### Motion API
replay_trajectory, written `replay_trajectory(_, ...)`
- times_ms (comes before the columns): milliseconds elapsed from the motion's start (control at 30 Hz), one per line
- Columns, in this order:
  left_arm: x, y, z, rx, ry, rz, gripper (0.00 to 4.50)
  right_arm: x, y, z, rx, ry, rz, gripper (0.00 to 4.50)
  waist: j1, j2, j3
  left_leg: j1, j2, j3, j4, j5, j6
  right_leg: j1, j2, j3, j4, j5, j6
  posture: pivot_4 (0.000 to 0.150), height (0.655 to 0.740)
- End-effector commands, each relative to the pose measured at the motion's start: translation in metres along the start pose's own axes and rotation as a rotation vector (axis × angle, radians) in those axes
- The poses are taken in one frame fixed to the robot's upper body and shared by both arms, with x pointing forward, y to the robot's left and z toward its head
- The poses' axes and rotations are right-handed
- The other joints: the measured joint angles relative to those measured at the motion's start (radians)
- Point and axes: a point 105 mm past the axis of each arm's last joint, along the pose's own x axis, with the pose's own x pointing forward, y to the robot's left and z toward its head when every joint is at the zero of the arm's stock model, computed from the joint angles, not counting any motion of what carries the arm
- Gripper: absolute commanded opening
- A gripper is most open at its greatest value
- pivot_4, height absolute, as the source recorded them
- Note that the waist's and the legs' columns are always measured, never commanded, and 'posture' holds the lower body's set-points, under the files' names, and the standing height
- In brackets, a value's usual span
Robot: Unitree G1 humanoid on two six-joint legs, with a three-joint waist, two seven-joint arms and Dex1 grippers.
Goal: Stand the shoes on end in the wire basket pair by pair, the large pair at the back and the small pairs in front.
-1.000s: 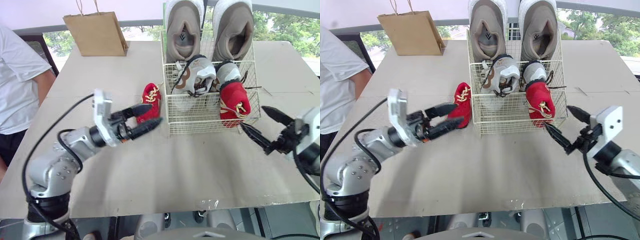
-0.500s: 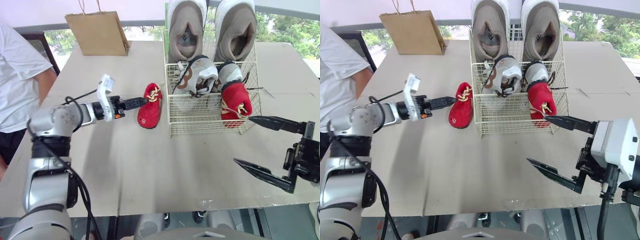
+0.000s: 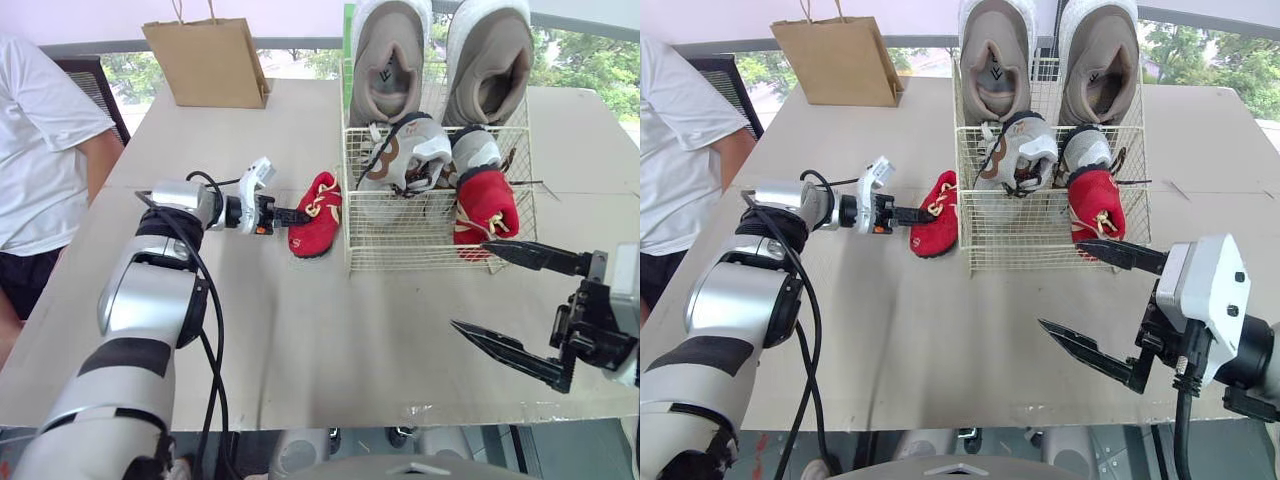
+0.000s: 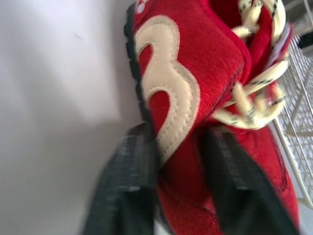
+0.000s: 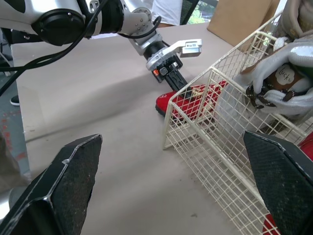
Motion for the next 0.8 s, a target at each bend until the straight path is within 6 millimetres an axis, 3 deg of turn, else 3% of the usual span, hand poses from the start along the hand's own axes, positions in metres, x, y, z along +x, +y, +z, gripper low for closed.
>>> replay_trajectory(33, -0.009, -0.010, 0.013, -0.055, -0.115, -0.096, 0.04, -0.002, 0.000, 0.004, -0.046, -0.026, -0.019, 4.50, -0.002, -0.001, 0.001, 0.000, 0.000, 0.000, 0.000, 0.000, 0.000, 0.000, 0.000, 0.000, 0.000, 0.000, 0.000, 0.150, 0.7400)
replay_trajectory(167, -0.045, -0.028, 0.039, 0.029, -0.388, -0.164, 0.04, -0.005, -0.012, 0.006, -0.020, -0.110, -0.095, 4.50, -0.015, -0.003, 0.002, -0.001, 0.001, -0.001, 0.001, 0.001, -0.002, 0.000, 0.000, 0.000, 0.001, 0.001, 0.003, 0.150, 0.7400)
replay_trajectory(300, -0.086, -0.047, 0.046, 0.122, -0.703, -0.055, 0.04, -0.010, -0.047, 0.018, 0.030, -0.219, -0.127, 4.50, -0.036, -0.004, 0.003, 0.000, 0.002, -0.002, 0.004, 0.002, -0.004, 0.000, -0.002, 0.004, 0.003, 0.002, 0.002, 0.150, 0.7400)
replay_trajectory(433, -0.114, -0.074, 0.045, 0.258, -0.949, 0.070, 0.04, -0.026, -0.056, 0.022, 0.062, -0.186, 0.023, 4.50, -0.031, -0.004, 0.003, 0.002, 0.002, -0.003, 0.007, 0.002, -0.004, 0.004, -0.004, 0.004, 0.004, 0.001, 0.000, 0.150, 0.7400)
replay_trajectory(500, -0.126, -0.093, 0.047, 0.320, -1.020, 0.026, 0.04, -0.033, -0.059, 0.015, 0.069, -0.099, 0.099, 4.50, -0.019, -0.003, 0.003, 0.002, 0.001, -0.004, 0.007, 0.002, -0.004, 0.004, 0.000, 0.001, 0.005, 0.003, -0.003, 0.150, 0.7400)
replay_trajectory(633, -0.128, -0.141, 0.039, 0.419, -1.028, -0.158, 0.04, -0.050, -0.079, 0.014, 0.045, -0.010, 0.141, 4.50, -0.014, -0.003, 0.002, 0.001, 0.001, -0.002, 0.009, 0.002, -0.003, 0.004, 0.000, 0.000, 0.005, 0.003, -0.003, 0.150, 0.7400)
replay_trajectory(800, -0.088, -0.174, 0.018, 0.575, -1.012, -0.121, 0.04, -0.059, -0.092, 0.009, 0.042, 0.019, 0.155, 4.50, -0.008, -0.002, 0.001, 0.002, 0.000, -0.002, 0.010, 0.001, -0.002, 0.006, -0.001, 0.000, 0.004, 0.003, -0.003, 0.150, 0.7400)
